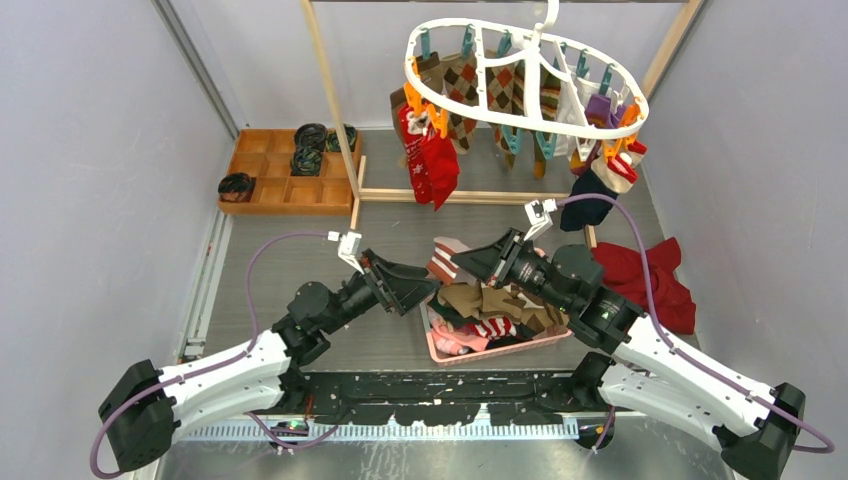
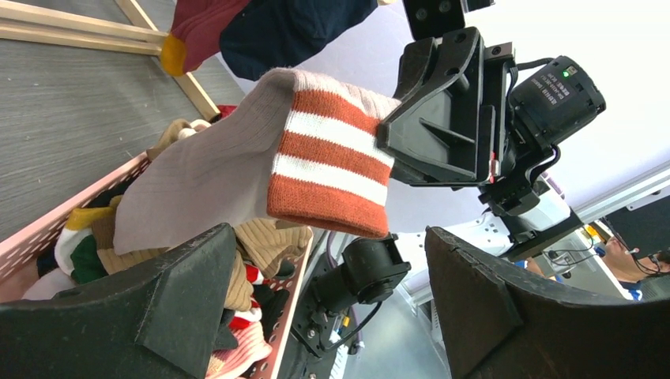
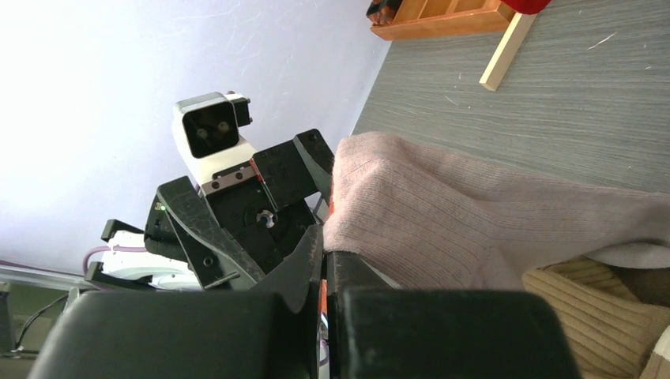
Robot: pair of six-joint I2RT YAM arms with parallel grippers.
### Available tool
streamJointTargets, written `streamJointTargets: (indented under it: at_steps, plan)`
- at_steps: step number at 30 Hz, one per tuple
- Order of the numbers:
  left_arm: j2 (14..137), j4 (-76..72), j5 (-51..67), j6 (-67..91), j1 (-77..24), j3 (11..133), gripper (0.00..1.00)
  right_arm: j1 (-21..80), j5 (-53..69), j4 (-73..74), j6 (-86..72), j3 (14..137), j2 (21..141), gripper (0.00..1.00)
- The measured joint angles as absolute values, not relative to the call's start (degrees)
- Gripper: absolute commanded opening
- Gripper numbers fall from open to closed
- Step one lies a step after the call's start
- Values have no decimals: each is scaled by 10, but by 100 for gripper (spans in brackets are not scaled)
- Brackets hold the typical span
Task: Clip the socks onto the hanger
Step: Pick up the sock from the bin.
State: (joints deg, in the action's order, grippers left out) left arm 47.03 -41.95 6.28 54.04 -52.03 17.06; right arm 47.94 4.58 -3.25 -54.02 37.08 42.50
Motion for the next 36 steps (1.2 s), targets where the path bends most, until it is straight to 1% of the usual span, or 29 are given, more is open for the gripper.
streamJointTargets:
  at_steps: [9,13,16,19,22,29,31,32,34,35,36]
  plan:
    - [496,-464,51,579,-512,161,87,479,44,-50,-548,354,425,1]
    - [512,-482,43,601,-511,153,85,479,44,-59,-550,354,427,1]
    - [523,-493,38,613,-510,152,83,479,44,-60,-550,354,430,1]
    - [534,-506,32,623,-509,152,78,479,44,-60,-551,354,432,1]
    - [546,-518,25,634,-507,152,67,479,44,-60,-551,354,432,1]
    - [569,-539,10,661,-504,152,52,479,44,-61,-553,354,432,1]
    - [575,-538,6,668,-504,154,45,479,44,-61,-553,354,432,1]
    - [578,-539,5,672,-504,156,41,479,44,-61,-553,354,432,1]
    - [584,-544,5,679,-504,160,29,479,44,-60,-553,354,432,1]
    - [587,-547,5,684,-504,161,25,479,44,-60,-553,354,432,1]
    - [590,-550,5,689,-504,162,14,479,44,-60,-553,354,431,1]
